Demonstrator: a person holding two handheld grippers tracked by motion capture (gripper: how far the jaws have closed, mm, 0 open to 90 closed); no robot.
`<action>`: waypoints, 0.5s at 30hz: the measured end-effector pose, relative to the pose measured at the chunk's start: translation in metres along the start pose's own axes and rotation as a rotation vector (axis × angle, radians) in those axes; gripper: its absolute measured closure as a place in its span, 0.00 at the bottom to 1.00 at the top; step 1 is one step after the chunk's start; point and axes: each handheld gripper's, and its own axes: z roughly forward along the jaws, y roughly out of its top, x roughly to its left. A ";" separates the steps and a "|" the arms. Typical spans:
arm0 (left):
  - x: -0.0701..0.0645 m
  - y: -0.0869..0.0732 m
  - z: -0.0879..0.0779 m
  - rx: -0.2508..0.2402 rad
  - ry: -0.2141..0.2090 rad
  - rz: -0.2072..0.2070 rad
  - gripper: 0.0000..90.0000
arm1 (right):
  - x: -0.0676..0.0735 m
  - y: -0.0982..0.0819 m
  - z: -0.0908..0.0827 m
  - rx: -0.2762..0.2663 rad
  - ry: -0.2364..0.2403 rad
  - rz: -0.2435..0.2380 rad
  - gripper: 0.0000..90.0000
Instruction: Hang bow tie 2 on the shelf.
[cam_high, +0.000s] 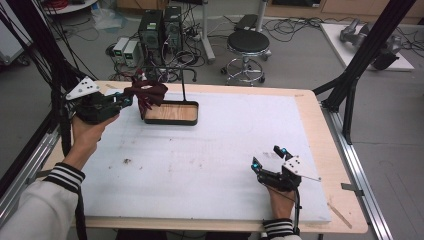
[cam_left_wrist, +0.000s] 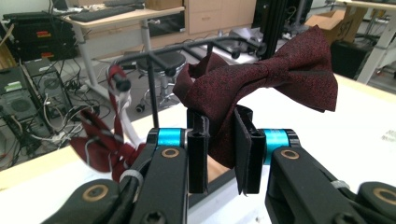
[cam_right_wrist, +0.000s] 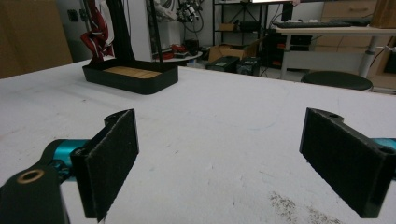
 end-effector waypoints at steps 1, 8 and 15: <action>-0.001 0.002 0.001 -0.004 0.000 0.002 0.86 | 0.000 0.000 0.000 0.000 -0.001 0.001 0.12; -0.004 0.016 0.009 -0.032 0.013 -0.002 0.86 | 0.000 0.000 0.000 -0.002 -0.001 -0.002 0.12; -0.007 0.024 0.019 -0.048 0.040 -0.007 0.86 | 0.000 0.000 0.000 -0.004 0.000 0.001 0.12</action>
